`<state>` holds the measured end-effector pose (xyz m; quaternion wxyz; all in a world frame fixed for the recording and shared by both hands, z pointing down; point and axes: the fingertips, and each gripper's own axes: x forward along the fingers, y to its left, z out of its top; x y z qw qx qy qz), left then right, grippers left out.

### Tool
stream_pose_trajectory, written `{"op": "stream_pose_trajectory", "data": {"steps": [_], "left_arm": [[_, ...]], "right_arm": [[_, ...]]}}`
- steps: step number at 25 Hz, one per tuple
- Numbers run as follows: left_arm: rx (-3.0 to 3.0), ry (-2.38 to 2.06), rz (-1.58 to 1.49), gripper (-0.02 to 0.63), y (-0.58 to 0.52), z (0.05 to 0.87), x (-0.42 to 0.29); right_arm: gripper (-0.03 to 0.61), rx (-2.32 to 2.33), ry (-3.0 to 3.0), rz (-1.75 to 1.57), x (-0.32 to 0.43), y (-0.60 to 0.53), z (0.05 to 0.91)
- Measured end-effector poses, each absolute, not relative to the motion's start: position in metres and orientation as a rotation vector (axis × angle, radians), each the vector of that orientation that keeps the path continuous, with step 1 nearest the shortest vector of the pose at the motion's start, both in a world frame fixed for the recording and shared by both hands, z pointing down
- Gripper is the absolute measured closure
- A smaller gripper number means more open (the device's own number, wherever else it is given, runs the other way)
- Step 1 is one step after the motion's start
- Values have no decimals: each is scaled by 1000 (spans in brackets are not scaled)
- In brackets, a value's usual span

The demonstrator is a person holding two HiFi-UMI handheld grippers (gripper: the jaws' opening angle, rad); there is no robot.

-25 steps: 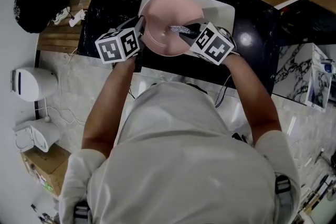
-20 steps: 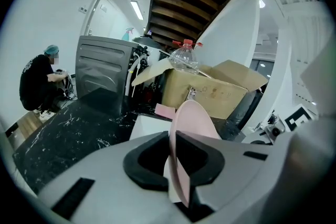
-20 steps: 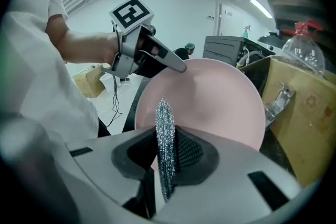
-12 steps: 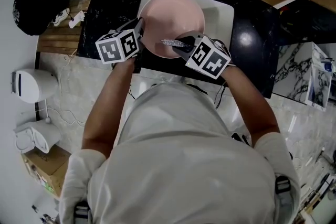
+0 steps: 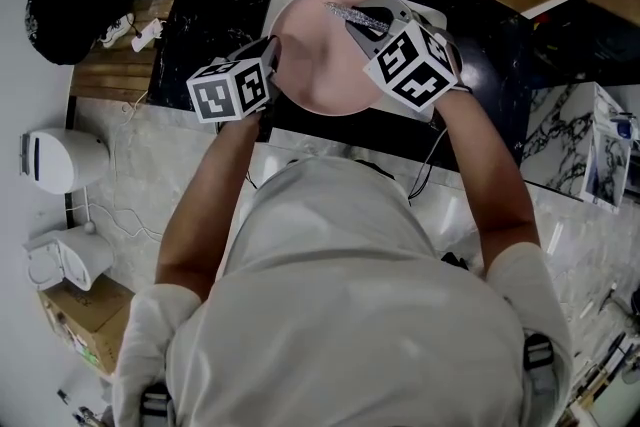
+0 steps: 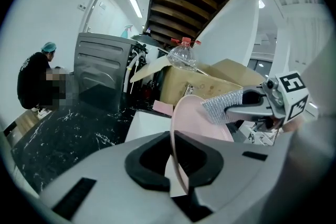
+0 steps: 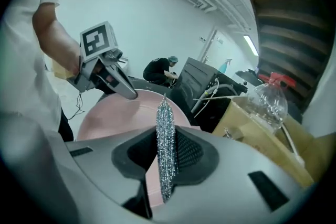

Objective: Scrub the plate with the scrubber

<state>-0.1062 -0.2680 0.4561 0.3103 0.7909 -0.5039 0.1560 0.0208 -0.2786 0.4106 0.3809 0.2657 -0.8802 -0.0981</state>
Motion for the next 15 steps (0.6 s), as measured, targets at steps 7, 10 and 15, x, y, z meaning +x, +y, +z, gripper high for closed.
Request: {"op": "stream_pose_trajectory", "data": {"steps": [7,10,15], "left_arm": [[2101,-1311,431,591,-262,457,-103],[2084,-1321,409,589,-264,456,-110],[2086,-1311,377,581,-269,452,-113]], "right_arm": [[500,687,-2192,-238,31,-291,426],[500,676,-2213,-146,35,-281,442],[500,659,-2234,-18,37,-258,464]]}}
